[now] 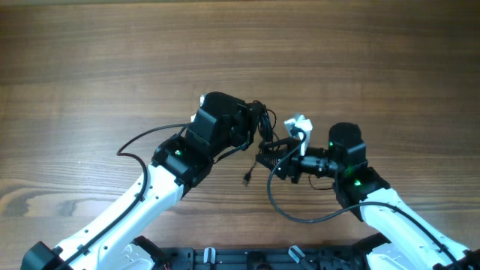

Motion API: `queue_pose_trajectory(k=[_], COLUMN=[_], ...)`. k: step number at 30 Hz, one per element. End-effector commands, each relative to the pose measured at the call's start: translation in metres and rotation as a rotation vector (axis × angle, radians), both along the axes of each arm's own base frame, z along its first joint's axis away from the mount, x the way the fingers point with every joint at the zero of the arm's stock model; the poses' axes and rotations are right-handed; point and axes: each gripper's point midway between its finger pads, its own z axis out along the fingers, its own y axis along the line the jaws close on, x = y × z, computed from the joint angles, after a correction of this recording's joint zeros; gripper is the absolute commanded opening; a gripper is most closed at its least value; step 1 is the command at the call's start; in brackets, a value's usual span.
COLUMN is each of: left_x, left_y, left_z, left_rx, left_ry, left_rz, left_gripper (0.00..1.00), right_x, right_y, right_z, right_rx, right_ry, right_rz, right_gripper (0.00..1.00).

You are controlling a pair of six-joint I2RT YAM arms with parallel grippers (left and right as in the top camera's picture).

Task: Untangle cables

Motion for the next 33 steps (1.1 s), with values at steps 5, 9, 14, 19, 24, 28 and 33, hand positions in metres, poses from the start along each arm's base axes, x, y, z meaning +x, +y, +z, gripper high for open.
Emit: queue_pose_trajectory(k=[5, 9, 14, 19, 24, 28, 33], left_x=[-0.010, 0.005, 0.018, 0.025, 0.025, 0.023, 0.028], left_y=[-0.022, -0.003, 0.041, 0.083, 0.082, 0.077, 0.049], left_z=[0.017, 0.014, -0.008, -0.025, -0.028, -0.028, -0.005], left_rx=[-0.123, -0.031, 0.195, 0.294, 0.267, 0.300, 0.355], left_ry=[0.043, -0.030, -0.060, -0.001, 0.028, 0.004, -0.205], left_rz=[0.004, 0.068, 0.180, 0.295, 0.250, 0.182, -0.053], left_gripper=[0.04, 0.04, 0.04, 0.04, 0.04, 0.04, 0.04], right_x=[0.012, -0.005, -0.030, -0.042, -0.024, -0.002, 0.010], right_y=[0.001, 0.006, 0.000, -0.019, -0.038, -0.050, -0.054], right_z=[-0.007, 0.004, 0.049, 0.088, 0.100, 0.091, 0.063], right_rx=[-0.046, 0.017, 0.156, 0.216, 0.212, 0.199, 0.165], right_ry=[-0.014, 0.027, 0.019, -0.098, -0.169, -0.101, 0.054], right_rz=[-0.073, 0.014, 0.145, 0.168, 0.046, -0.086, -0.168], right_gripper=[0.05, 0.05, 0.05, 0.05, 0.05, 0.06, 0.67])
